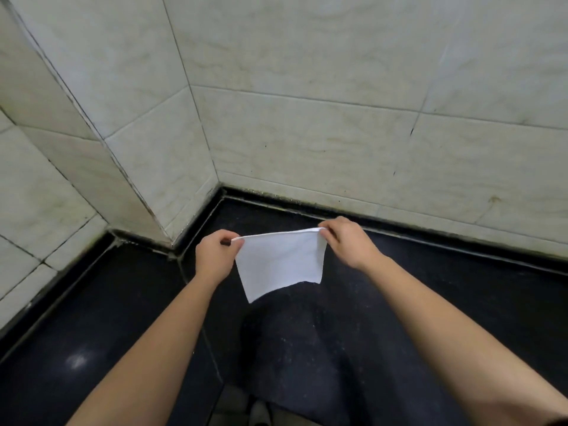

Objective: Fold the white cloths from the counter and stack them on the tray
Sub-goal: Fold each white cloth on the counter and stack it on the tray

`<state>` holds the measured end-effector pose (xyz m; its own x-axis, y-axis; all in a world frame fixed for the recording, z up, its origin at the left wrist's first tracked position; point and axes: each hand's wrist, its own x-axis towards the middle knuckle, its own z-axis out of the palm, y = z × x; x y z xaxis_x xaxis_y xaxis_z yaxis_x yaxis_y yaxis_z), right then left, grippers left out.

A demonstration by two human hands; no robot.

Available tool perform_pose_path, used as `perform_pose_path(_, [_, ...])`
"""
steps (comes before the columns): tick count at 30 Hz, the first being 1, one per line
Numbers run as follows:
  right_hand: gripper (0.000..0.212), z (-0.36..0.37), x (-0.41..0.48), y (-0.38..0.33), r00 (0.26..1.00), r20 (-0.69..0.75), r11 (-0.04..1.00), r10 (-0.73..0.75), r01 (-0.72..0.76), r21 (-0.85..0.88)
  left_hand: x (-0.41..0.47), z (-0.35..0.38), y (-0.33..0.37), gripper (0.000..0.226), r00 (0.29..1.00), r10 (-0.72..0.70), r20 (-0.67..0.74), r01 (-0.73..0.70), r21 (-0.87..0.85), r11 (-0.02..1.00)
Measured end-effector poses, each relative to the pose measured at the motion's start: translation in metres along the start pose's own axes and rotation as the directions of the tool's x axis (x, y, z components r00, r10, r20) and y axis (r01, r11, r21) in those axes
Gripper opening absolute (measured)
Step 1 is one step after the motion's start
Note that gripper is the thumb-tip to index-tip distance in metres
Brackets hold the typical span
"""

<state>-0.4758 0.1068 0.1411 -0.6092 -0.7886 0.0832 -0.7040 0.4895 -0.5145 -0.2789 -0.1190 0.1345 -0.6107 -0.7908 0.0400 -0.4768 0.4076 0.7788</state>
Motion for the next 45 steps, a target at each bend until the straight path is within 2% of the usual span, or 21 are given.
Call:
perform_pose_path(2, [0.028,-0.010,0.004,-0.004,0.995,-0.098,1.000,-0.014,0.015,0.011,0.001,-0.002,0.012,0.005,0.998,0.053,-0.033,-0.054,-0.030,0.998])
perform_pose_path(4, [0.029,-0.015,0.000,-0.004,0.984,-0.176,0.999,-0.029,0.033,0.017,-0.006,-0.005,0.014,0.004,0.990,0.138,-0.038,-0.137,0.017,0.990])
perform_pose_path(6, [0.030,-0.011,-0.011,-0.001,0.985,-0.168,0.999,-0.044,0.049,0.025,-0.017,-0.003,0.001,0.005,0.973,0.231,-0.017,-0.229,0.087,0.970])
perform_pose_path(8, [0.034,0.005,-0.029,0.008,0.994,-0.099,0.999,-0.043,0.045,0.013,-0.035,0.003,-0.020,0.007,0.962,0.269,0.044,-0.272,0.155,0.950])
perform_pose_path(10, [0.045,0.030,-0.051,0.020,0.999,0.031,0.999,-0.018,0.019,-0.032,-0.056,0.015,-0.045,0.009,0.957,0.265,0.121,-0.285,0.216,0.934])
perform_pose_path(14, [0.037,0.087,-0.105,0.039,0.952,0.301,0.994,0.049,-0.017,-0.107,-0.107,0.038,-0.094,0.007,0.946,0.122,0.300,-0.212,0.289,0.934])
perform_pose_path(17, [0.039,0.123,-0.150,0.046,0.890,0.445,0.989,0.094,-0.033,-0.143,-0.146,0.057,-0.128,0.009,0.882,0.081,0.464,-0.268,0.352,0.897])
perform_pose_path(19, [0.056,0.142,-0.178,0.045,0.865,0.497,0.987,0.068,0.013,-0.159,-0.172,0.062,-0.141,0.011,0.819,0.063,0.570,-0.340,0.395,0.853])
perform_pose_path(21, [0.072,0.151,-0.197,0.046,0.857,0.515,0.973,-0.006,0.123,-0.194,-0.189,0.061,-0.149,0.010,0.785,0.124,0.606,-0.430,0.390,0.814])
perform_pose_path(23, [0.050,0.153,-0.209,0.050,0.853,0.520,0.956,-0.046,0.188,-0.224,-0.199,0.061,-0.162,0.027,0.758,0.209,0.618,-0.520,0.380,0.765])
perform_pose_path(25, [0.020,0.156,-0.216,0.058,0.865,0.488,0.924,-0.114,0.273,-0.269,-0.200,0.059,-0.173,0.030,0.736,0.252,0.628,-0.576,0.387,0.720])
perform_pose_path(26, [0.013,0.156,-0.218,0.062,0.869,0.467,0.897,-0.163,0.328,-0.297,-0.199,0.059,-0.176,0.030,0.727,0.265,0.634,-0.596,0.389,0.702])
perform_pose_path(30, [0.017,0.152,-0.218,0.069,0.835,0.486,0.876,-0.259,0.415,-0.246,-0.194,0.054,-0.178,0.027,0.698,0.273,0.662,-0.621,0.369,0.692])
perform_pose_path(33, [0.009,0.144,-0.214,0.069,0.849,0.470,0.908,-0.240,0.367,-0.200,-0.192,0.050,-0.175,0.018,0.723,0.216,0.656,-0.530,0.328,0.782])
perform_pose_path(35, [0.020,0.135,-0.207,0.066,0.887,0.456,0.978,-0.078,0.157,-0.138,-0.186,0.048,-0.169,0.009,0.769,0.150,0.621,-0.414,0.305,0.858])
perform_pose_path(38, [0.019,0.126,-0.188,0.063,0.911,0.387,0.989,0.140,-0.147,-0.012,-0.171,0.050,-0.158,0.013,0.843,-0.037,0.537,-0.081,0.195,0.977])
perform_pose_path(41, [0.014,0.128,-0.160,0.060,0.896,0.317,0.916,0.310,-0.371,0.154,-0.146,0.054,-0.152,0.021,0.858,-0.227,0.461,0.237,0.035,0.971])
perform_pose_path(43, [0.010,0.131,-0.139,0.058,0.850,0.309,0.811,0.425,-0.510,0.286,-0.127,0.059,-0.148,0.020,0.847,-0.318,0.426,0.358,-0.016,0.934])
perform_pose_path(45, [0.005,0.137,-0.118,0.057,0.812,0.300,0.721,0.501,-0.583,0.374,-0.109,0.067,-0.146,0.016,0.845,-0.394,0.362,0.442,-0.058,0.895])
